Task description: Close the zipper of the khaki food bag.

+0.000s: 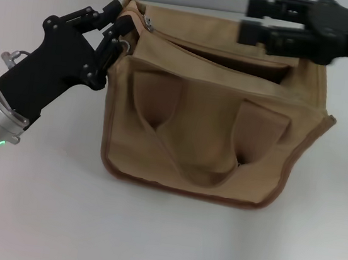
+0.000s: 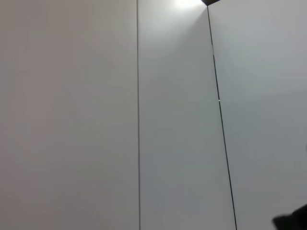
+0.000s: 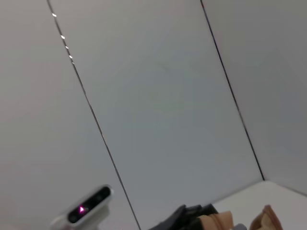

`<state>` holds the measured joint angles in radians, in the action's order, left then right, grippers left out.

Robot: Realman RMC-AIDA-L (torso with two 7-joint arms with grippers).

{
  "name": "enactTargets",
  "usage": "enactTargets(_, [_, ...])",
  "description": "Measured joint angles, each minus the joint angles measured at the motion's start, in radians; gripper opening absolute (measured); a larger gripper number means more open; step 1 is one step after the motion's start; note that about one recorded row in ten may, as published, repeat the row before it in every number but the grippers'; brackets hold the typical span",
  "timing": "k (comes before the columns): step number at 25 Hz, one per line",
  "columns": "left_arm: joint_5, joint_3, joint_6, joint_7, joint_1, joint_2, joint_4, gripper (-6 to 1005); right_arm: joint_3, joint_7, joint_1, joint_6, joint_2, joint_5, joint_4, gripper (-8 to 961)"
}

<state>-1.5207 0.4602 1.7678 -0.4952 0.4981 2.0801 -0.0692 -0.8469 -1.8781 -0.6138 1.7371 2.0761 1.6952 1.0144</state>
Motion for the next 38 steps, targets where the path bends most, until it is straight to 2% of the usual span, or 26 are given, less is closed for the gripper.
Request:
enactTargets(8, [0.0,-0.001,0.005,0.091,0.026,0.0,0.039,182,-0.178,0.021,-0.108,-0.215,0.007,-0.009,-0.197,770])
enactTargets(13, [-0.001,-0.002,-0.001,0.099,0.038,0.0,0.043,182,-0.223,0.065,-0.167,-0.263,0.01,-0.026,-0.294,770])
enactTargets(22, [-0.001,-0.009,0.011,0.1,0.044,0.0,0.043,182,-0.256,0.11,-0.167,-0.281,0.011,-0.089,-0.312,770])
enactTargets(38, [-0.002,-0.011,0.034,0.101,0.055,0.0,0.046,183,-0.277,0.034,-0.163,-0.293,0.004,-0.014,-0.334,769])
